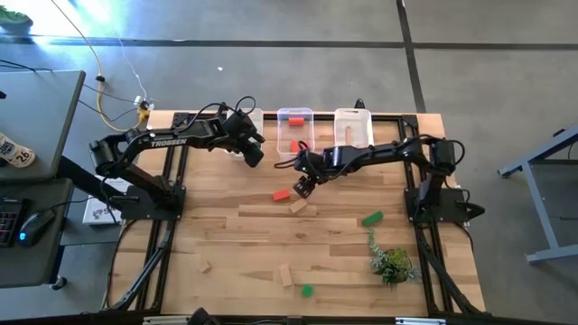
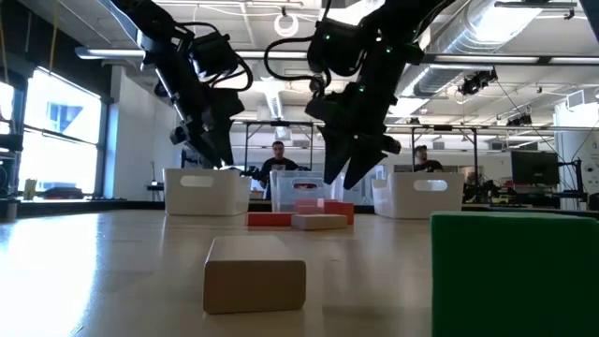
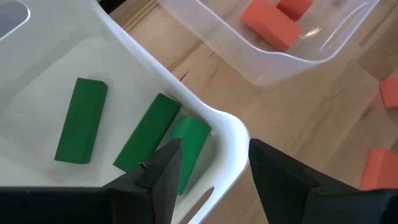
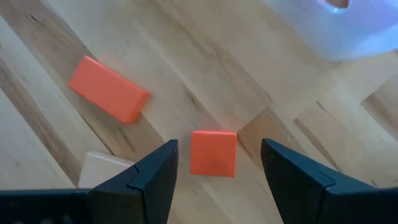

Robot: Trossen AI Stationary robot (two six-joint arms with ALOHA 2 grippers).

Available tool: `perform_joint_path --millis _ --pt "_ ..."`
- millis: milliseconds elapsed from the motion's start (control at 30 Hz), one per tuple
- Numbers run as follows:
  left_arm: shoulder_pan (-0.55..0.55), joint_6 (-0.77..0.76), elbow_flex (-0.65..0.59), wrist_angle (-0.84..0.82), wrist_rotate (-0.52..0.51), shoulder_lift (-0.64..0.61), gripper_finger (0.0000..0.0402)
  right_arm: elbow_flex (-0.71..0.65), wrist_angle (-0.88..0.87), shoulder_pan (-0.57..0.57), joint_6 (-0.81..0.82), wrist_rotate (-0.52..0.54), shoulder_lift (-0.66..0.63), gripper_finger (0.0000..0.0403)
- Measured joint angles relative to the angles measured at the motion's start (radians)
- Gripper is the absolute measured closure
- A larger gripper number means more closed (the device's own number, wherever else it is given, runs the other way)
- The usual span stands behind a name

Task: Sort & place blocks by color
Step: Put the orange block into the transparent bin

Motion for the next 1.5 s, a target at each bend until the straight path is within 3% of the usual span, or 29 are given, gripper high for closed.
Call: perform_joint_path --millis 600,867,1500 --pt "0.000 0.000 0.000 0.000 -0.024 0.000 0.0229 0.000 0.007 0.000 -0.027 -0.045 0.107 0.0190" --pt "0.000 0.000 0.000 0.000 -0.024 0.000 0.0229 0.000 0.013 0.000 -0.061 -0.045 0.106 0.0297" --pt "0.000 0.000 0.000 0.033 -0.023 0.000 0.0229 0.000 0.073 0.000 -0.121 -0.098 0.043 0.0297"
